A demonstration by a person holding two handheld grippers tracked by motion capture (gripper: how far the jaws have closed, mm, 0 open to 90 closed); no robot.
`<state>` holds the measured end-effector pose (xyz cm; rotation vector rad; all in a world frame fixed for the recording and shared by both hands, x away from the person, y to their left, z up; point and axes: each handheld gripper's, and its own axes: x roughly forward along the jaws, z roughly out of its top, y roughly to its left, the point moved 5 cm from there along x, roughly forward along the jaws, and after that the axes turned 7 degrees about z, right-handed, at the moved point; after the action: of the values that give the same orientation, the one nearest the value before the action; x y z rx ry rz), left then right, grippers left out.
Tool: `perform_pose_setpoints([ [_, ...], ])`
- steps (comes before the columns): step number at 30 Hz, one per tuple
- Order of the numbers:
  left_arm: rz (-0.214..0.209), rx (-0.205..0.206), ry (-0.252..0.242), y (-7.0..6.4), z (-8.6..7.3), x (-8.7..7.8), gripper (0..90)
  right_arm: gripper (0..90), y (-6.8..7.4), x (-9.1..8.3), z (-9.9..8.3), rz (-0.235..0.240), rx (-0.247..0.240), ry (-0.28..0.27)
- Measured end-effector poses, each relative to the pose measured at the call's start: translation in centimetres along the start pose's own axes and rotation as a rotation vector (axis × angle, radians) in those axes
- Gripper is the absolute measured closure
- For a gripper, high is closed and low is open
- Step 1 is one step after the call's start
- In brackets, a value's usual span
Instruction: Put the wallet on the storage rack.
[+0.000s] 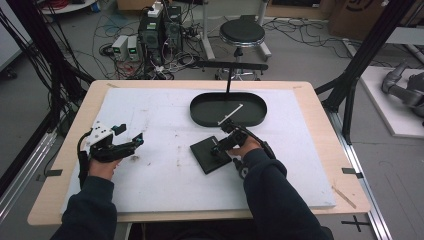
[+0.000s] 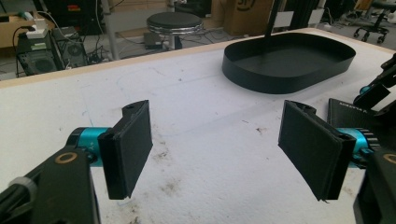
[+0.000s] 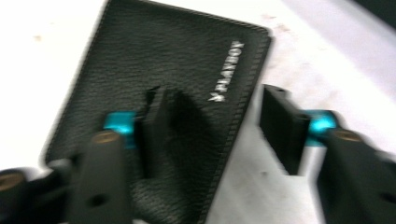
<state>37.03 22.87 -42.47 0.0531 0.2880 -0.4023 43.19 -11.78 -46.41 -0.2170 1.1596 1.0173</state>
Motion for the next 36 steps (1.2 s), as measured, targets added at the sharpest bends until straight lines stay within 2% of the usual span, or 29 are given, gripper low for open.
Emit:
perform_pose_setpoints([
  [1, -0.001, 0.002, 0.000, 0.0, 0.0, 0.0, 25.7, 51.8, 0.0, 0.0, 0.0, 0.000, 0.000, 0.000],
  [3, -0.002, 0.000, 0.001, -0.1, 0.0, 0.1, 25.8, 57.7, -0.3, -0.1, 0.0, 0.017, 0.037, -0.005],
  [4, -0.002, 0.001, 0.001, -0.1, 0.0, 0.1, 25.8, 62.2, -0.6, -0.2, 0.0, 0.034, 0.073, -0.014],
  [6, -0.002, 0.001, 0.001, -0.1, 0.0, 0.1, 25.8, 65.8, -0.9, -0.3, 0.0, 0.048, 0.100, -0.019],
  [9, -0.002, -0.001, 0.000, -0.1, 0.0, 0.1, 25.8, 70.9, -0.9, -0.4, 0.0, 0.046, 0.105, -0.026],
  [10, 0.000, -0.002, 0.000, 0.0, 0.0, 0.1, 25.9, 74.7, -0.8, -0.4, 0.1, 0.042, 0.087, -0.027],
  [13, 0.001, -0.002, 0.001, 0.1, 0.0, 0.1, 25.8, 79.9, -0.6, -0.5, 0.3, 0.035, 0.076, -0.038],
  [17, 0.005, -0.008, 0.000, 0.2, 0.0, 0.0, 25.9, 81.5, -0.4, -0.7, 0.4, 0.033, 0.052, -0.051],
  [21, 0.006, -0.007, 0.002, 0.2, 0.0, 0.0, 25.8, 83.1, 0.0, -1.7, 0.6, 0.032, 0.028, -0.096],
  [25, 0.006, -0.004, 0.003, 0.2, 0.0, 0.0, 25.8, 84.4, 0.4, -3.3, 1.0, -0.009, -0.029, -0.169],
  [28, 0.004, -0.004, 0.001, 0.1, 0.0, 0.0, 25.8, 85.2, 1.0, -4.9, 1.5, -0.078, -0.091, -0.218],
  [30, 0.006, -0.001, 0.002, 0.2, 0.0, 0.0, 25.9, 85.5, 1.2, -5.2, 1.6, -0.092, -0.101, -0.227],
  [34, 0.008, -0.008, 0.000, 0.2, 0.0, 0.0, 25.8, 86.3, 2.1, -6.6, 2.3, -0.163, -0.177, -0.268],
  [36, 0.008, -0.009, -0.001, 0.2, 0.0, 0.0, 25.8, 86.5, 2.5, -6.8, 2.6, -0.168, -0.189, -0.266],
])
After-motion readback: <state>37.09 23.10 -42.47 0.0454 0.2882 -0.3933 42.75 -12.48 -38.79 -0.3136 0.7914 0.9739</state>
